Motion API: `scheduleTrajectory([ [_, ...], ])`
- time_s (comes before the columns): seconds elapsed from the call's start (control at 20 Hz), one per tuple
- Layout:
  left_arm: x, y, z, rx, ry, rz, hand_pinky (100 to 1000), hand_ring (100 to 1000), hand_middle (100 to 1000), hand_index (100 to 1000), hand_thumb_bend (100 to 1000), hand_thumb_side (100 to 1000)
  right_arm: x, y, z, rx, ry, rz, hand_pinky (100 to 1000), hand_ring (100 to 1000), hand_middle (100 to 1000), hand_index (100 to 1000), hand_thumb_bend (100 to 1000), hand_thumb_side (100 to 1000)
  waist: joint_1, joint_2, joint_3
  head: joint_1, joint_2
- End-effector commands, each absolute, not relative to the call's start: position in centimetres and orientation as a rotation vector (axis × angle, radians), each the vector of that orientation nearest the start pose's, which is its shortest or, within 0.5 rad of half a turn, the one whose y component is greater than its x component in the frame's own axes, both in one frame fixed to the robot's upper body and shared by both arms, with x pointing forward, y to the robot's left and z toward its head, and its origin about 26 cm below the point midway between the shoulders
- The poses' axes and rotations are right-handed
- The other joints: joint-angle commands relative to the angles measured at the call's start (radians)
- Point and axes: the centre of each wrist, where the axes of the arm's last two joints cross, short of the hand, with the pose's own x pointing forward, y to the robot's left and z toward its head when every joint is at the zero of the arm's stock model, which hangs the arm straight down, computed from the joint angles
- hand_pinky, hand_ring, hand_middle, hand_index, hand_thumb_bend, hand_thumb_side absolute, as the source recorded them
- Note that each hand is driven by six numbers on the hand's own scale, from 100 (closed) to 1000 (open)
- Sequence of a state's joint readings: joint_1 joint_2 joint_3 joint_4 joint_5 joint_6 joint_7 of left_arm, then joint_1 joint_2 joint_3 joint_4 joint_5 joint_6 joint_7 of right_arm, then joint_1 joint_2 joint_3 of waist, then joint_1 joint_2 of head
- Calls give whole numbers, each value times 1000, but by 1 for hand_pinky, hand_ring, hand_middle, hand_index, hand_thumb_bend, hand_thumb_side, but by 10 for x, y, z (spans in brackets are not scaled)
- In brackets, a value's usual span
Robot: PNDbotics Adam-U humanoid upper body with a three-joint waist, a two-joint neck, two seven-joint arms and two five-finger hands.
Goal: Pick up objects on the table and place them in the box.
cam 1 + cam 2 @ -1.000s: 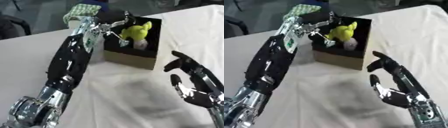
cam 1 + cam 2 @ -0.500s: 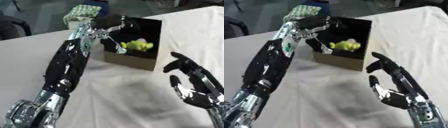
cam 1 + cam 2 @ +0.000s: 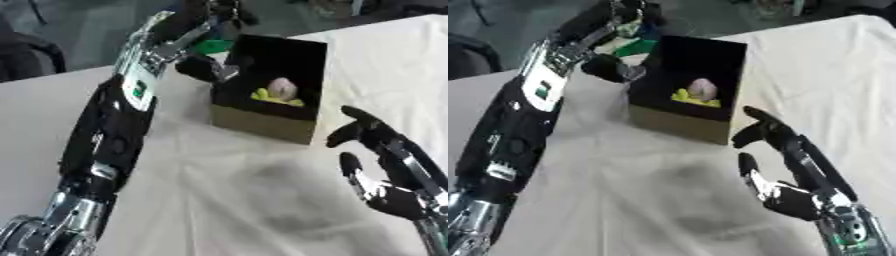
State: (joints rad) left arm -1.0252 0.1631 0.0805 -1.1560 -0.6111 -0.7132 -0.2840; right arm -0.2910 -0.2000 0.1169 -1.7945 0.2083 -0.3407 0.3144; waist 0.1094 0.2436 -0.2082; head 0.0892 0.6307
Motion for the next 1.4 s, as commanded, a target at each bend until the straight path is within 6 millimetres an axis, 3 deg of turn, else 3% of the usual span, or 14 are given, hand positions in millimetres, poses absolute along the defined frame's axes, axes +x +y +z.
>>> scheduleTrajectory([
  [0.05,445,204,277,-304,3115,1250,763,641,637,785,100,552,324,-220,146,-6,-2315,899,828,666,649,1000,100,473,-11,-12,5,2,-16],
  [0.25,417,229,260,-85,3301,1039,752,625,617,766,100,570,325,-218,150,-2,-2330,894,828,667,650,1000,100,473,-12,-7,6,17,-18],
  [0.6,385,263,225,64,3471,941,738,606,596,749,100,601,326,-215,155,6,-2347,890,828,667,650,1000,100,473,-17,5,3,52,-11],
  [0.9,365,279,199,83,3581,895,739,606,595,750,100,640,326,-213,157,19,-2358,891,828,666,650,1000,100,472,-23,11,2,80,7],
  [1.4,345,289,177,124,3661,861,741,609,598,751,100,680,327,-210,159,40,-2370,892,829,666,651,1000,100,470,-41,18,-2,102,34],
])
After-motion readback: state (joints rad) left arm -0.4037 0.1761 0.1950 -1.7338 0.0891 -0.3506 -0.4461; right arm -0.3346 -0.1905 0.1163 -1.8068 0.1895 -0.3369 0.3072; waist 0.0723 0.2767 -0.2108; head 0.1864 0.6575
